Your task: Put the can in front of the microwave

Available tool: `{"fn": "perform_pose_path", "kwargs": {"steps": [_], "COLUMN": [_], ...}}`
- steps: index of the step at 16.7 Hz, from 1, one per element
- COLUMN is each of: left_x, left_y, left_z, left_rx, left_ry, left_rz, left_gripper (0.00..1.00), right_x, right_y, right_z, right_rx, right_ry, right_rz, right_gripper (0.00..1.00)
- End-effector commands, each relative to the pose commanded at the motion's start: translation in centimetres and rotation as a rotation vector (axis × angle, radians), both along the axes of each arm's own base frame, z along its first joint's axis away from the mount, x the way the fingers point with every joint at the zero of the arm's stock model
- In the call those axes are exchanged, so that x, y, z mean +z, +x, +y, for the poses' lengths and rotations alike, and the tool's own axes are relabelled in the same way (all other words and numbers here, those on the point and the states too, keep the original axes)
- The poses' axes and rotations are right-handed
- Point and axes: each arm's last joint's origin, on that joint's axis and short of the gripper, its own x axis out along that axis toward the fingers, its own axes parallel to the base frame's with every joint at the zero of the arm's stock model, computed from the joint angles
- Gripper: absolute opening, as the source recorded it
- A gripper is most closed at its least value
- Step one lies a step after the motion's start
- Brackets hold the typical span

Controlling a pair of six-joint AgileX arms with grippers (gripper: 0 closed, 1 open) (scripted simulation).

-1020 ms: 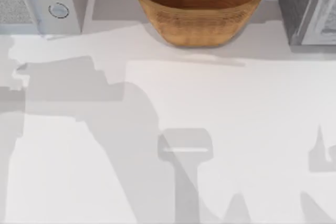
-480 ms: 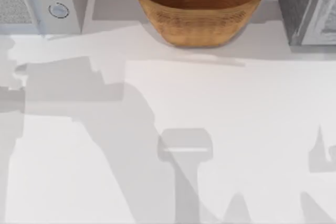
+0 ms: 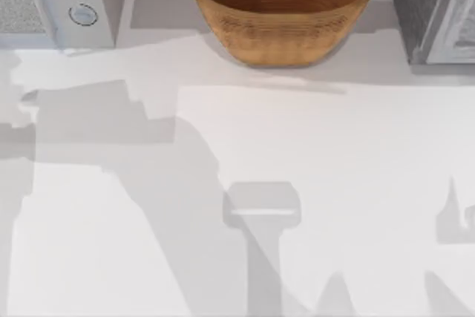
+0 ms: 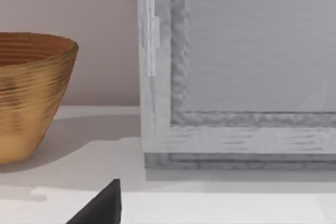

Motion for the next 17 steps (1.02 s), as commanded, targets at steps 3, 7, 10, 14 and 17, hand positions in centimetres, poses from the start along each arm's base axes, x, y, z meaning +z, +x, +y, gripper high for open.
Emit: {"fn": "perform_pose_path", "kwargs": {"steps": [3,7,10,14,17], "left_x": [0.00,0.00,0.00,0.00,0.06], "left_y": [0.00,0.00,0.00,0.00,0.03], "left_z": [0.00,0.00,0.00,0.00,-0.05], "left_rx": [0.000,0.000,0.000,0.000,-0.001], "left_ry": [0.000,0.000,0.000,0.000,0.000], "left_rz": [0.000,0.000,0.000,0.000,0.001], "left_gripper": [0.68,0.98,1.00,1.00,1.00], "right_x": [0.00,0.00,0.00,0.00,0.00], "right_y": [0.00,0.00,0.00,0.00,0.00], "right_z": [0.00,0.00,0.00,0.00,0.00], "right_rx": [0.000,0.000,0.000,0.000,0.000], "right_ry": [0.000,0.000,0.000,0.000,0.000], "right_rz": [0.000,0.000,0.000,0.000,0.000], "right_gripper": [1.00,1.00,1.00,1.00,1.00]}}
